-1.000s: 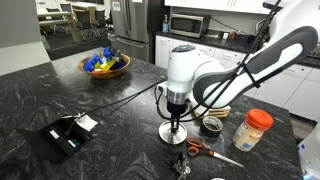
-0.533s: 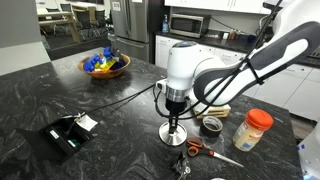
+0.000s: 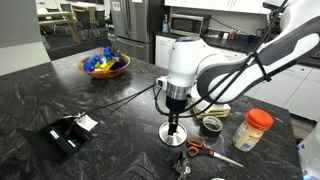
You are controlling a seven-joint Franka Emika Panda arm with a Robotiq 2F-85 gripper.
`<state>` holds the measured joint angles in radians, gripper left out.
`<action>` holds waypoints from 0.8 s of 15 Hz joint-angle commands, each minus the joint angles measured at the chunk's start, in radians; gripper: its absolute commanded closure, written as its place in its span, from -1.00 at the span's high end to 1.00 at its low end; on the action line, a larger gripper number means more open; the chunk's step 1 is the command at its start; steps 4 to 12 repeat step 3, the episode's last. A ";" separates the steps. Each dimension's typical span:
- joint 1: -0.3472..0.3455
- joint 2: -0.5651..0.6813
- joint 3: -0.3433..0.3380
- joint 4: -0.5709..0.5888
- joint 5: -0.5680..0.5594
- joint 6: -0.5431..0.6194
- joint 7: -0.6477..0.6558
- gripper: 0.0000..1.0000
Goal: Move the silver lid to the center of the table
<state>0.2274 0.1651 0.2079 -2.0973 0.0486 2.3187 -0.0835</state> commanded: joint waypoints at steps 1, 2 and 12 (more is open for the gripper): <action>-0.005 0.000 0.005 0.002 -0.001 -0.003 0.002 0.21; -0.005 0.000 0.005 0.002 -0.001 -0.003 0.002 0.21; -0.005 0.000 0.005 0.002 -0.001 -0.003 0.002 0.21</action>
